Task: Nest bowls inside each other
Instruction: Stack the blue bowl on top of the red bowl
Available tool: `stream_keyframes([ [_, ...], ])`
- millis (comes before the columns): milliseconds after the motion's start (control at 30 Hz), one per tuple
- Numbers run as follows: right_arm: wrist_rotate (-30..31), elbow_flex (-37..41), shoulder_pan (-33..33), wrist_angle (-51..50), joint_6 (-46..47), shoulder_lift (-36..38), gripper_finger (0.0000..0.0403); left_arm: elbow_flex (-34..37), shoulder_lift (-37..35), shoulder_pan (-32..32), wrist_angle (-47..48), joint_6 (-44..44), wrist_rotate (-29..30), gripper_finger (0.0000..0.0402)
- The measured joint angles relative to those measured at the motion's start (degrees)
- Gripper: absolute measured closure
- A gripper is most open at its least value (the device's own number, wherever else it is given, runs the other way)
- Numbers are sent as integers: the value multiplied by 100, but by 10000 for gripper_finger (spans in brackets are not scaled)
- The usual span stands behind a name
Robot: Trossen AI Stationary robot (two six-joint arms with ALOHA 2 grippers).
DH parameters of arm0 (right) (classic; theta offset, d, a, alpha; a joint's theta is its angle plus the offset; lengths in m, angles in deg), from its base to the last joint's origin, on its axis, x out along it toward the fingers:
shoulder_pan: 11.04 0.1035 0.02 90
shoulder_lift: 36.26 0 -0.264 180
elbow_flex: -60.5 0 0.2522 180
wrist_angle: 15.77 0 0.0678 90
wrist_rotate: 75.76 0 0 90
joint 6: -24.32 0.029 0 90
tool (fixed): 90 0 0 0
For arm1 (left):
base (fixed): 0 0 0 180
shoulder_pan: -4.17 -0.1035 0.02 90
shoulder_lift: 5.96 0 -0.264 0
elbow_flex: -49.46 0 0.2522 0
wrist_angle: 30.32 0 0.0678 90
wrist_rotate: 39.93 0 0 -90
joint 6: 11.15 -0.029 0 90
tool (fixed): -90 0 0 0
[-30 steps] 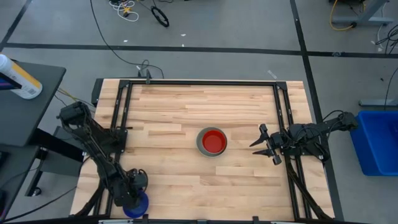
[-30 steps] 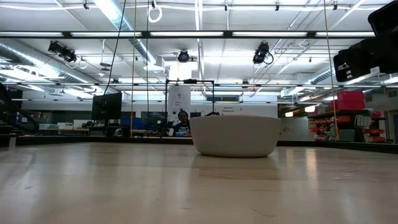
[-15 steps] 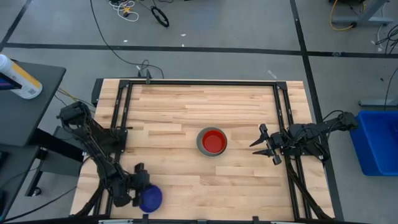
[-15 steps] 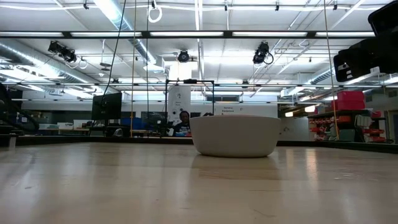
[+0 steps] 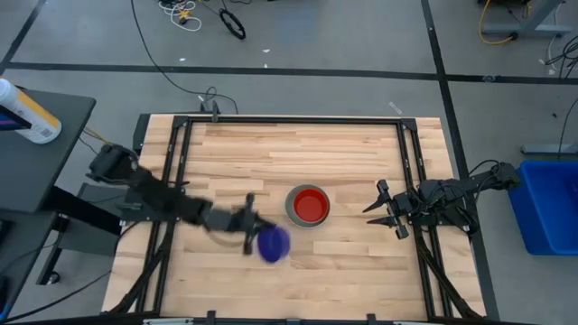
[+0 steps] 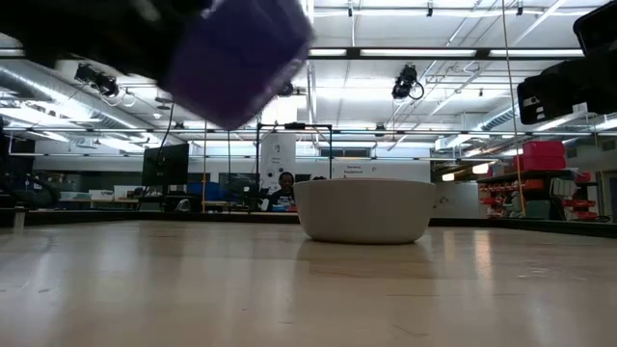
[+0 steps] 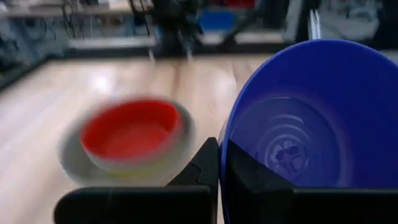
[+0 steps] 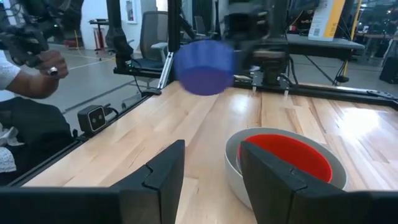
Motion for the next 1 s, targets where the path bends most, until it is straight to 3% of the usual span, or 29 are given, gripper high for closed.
stream_keyframes([
  [167,0,-1,0,0,0,-1,242,1,58,-1658,-835,-455,-1633,396],
  [300,-2,1,0,0,0,-3,241,-83,427,-2556,-1473,-452,-2580,396],
  [533,-9,1,0,-1,57,-87,236,-1340,1658,-3160,-1422,-426,-3679,396],
  [800,-7,0,0,1,260,-286,240,-2826,2408,-3177,1062,-564,-3215,396],
  [1000,-7,1,0,0,286,-390,240,-3271,2487,-3209,2169,-517,-2881,396],
])
